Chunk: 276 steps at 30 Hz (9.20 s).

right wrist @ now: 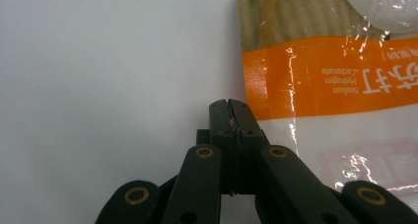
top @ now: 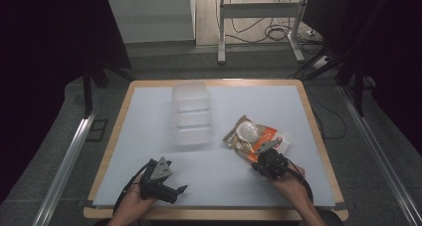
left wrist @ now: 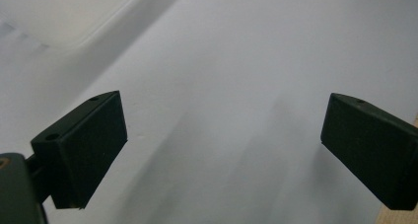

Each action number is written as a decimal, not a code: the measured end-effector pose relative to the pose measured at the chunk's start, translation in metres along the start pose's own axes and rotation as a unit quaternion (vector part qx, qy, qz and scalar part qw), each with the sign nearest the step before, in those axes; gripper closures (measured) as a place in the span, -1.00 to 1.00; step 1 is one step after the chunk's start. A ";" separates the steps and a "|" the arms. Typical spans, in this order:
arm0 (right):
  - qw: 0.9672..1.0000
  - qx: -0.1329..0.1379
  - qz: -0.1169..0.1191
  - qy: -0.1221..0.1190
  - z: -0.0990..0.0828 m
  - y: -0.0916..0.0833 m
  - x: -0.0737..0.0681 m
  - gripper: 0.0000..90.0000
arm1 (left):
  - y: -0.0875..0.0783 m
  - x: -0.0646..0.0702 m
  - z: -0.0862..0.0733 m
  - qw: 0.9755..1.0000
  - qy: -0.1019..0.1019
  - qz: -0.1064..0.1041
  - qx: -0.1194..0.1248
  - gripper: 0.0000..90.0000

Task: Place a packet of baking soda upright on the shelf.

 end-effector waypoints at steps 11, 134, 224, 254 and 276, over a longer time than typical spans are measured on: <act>0.999 -0.005 -0.026 0.031 -0.010 -0.003 0.024 0.97 | 0.000 0.000 0.000 1.000 0.001 -0.001 -0.001 -0.92; 0.994 0.060 -0.010 0.090 0.089 -0.013 0.086 0.98 | -0.001 -0.001 -0.001 1.000 0.000 0.006 -0.003 -0.92; 0.990 0.057 -0.029 -0.124 0.326 0.022 0.011 0.98 | -0.006 -0.006 -0.002 1.000 -0.014 0.002 0.021 -0.94; 0.995 0.050 0.003 -0.086 0.313 0.078 0.014 0.94 | -0.007 -0.004 -0.001 1.000 -0.009 0.003 0.017 -0.94; 0.994 0.085 0.010 -0.075 0.308 0.055 0.018 0.30 | -0.006 -0.005 -0.002 1.000 -0.011 0.002 0.017 -0.94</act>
Point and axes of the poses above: each handheld gripper's, and its own axes: y roughly forward along the jaws, z roughly out of its top, x roughly to its right, the point moved 2 cm from there along y, roughly forward along the jaws, and after that the axes turned 7 degrees about -z, right-handed, at the moved point
